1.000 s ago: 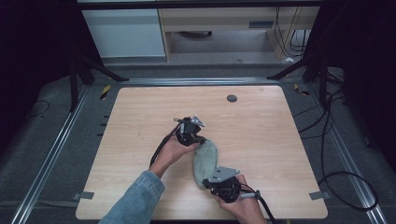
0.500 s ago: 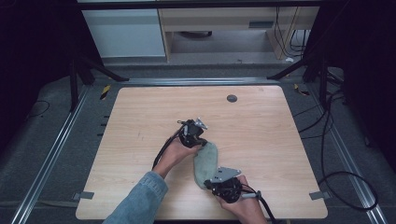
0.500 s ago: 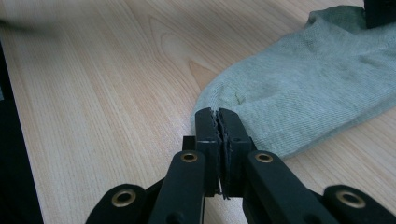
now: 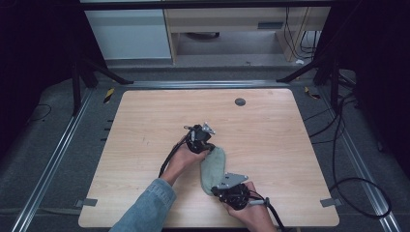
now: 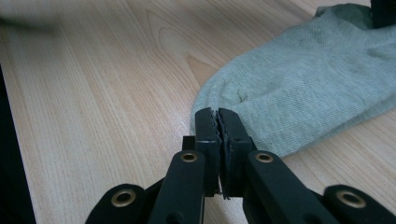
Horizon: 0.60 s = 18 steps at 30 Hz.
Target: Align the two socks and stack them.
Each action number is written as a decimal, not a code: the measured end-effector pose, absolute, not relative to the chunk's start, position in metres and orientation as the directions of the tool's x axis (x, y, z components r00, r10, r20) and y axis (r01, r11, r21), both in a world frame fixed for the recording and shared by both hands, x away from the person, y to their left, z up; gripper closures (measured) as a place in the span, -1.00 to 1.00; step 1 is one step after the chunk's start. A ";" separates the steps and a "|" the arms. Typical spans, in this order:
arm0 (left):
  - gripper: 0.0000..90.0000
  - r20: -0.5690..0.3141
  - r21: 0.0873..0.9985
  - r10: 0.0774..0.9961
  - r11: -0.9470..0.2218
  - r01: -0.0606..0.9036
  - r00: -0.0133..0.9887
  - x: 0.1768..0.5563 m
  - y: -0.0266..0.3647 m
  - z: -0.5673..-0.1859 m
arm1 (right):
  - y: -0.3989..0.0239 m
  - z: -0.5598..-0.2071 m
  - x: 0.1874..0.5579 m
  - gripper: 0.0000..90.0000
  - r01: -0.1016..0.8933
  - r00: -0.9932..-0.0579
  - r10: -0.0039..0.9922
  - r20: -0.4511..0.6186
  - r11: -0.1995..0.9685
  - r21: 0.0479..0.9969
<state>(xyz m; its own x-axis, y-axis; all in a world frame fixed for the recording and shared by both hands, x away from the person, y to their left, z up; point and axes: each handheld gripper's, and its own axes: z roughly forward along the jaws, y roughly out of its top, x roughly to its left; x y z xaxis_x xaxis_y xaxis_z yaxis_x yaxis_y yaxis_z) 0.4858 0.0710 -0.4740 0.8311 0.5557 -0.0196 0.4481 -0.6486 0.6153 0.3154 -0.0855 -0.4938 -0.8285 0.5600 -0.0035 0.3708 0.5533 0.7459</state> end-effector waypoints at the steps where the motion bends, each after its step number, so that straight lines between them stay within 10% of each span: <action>1: 0.98 -0.020 0.615 0.556 -0.649 0.448 0.831 0.486 0.071 -0.474 | -0.085 -0.494 0.315 0.95 0.371 -0.829 0.560 -0.004 0.553 0.746; 18: 0.96 -0.015 0.633 0.568 -0.631 0.448 0.823 0.485 0.070 -0.484 | -0.087 -0.495 0.316 0.90 0.379 -0.825 0.565 0.001 0.553 0.742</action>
